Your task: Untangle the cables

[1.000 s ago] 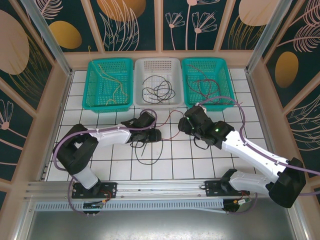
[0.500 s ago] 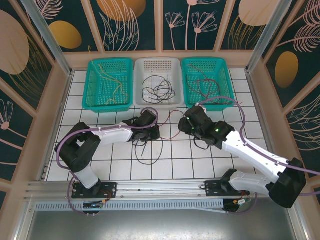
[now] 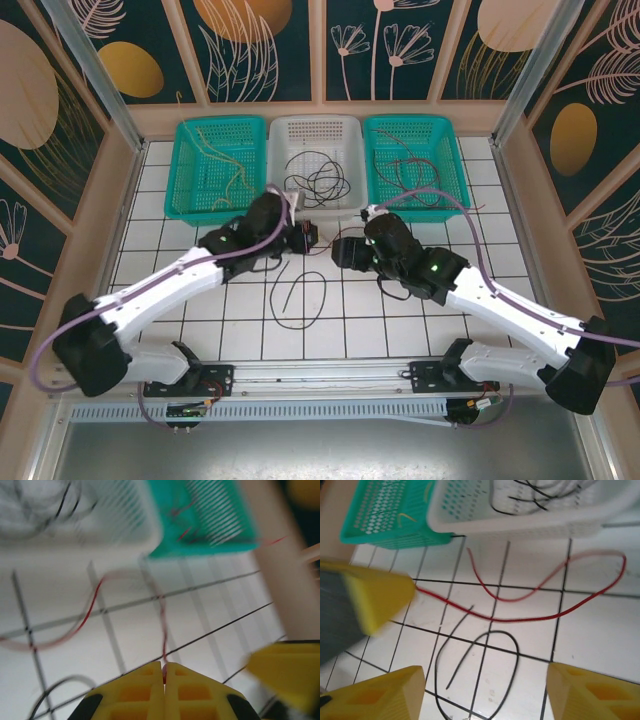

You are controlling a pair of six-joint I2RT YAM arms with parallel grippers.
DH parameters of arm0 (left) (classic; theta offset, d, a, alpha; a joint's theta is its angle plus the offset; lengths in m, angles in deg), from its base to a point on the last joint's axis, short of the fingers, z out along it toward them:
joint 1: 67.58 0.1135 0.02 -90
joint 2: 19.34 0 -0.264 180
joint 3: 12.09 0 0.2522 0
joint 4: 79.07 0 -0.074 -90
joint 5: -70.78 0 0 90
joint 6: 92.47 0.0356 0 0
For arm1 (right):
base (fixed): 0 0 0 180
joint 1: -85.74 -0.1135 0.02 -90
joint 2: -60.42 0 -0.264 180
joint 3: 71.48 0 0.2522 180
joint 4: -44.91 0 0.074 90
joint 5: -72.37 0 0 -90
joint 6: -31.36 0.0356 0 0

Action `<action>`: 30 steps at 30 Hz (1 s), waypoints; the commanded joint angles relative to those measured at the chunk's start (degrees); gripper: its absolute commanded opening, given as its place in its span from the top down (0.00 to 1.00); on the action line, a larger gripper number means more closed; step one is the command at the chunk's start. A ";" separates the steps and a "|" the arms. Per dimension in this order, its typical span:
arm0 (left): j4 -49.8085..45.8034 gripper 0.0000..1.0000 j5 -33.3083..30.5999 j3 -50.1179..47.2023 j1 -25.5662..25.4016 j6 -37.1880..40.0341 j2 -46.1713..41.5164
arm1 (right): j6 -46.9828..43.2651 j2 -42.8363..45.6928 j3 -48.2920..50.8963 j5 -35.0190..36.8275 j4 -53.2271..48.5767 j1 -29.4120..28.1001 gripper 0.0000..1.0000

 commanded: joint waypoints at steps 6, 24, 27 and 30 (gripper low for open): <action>-9.98 1.00 3.42 12.20 0.06 6.97 -3.04 | -12.86 -1.80 -9.07 5.05 2.93 -0.22 0.25; -12.54 1.00 5.50 19.46 0.14 8.68 -4.59 | -15.56 -6.03 -13.32 4.77 3.82 -0.23 0.68; -11.45 1.00 6.06 19.73 0.15 8.52 -4.85 | -15.52 -5.71 -12.93 4.71 4.45 -0.22 0.89; -10.86 1.00 6.39 20.30 0.18 8.33 -4.38 | -15.05 -4.79 -12.35 4.94 5.24 -0.26 1.00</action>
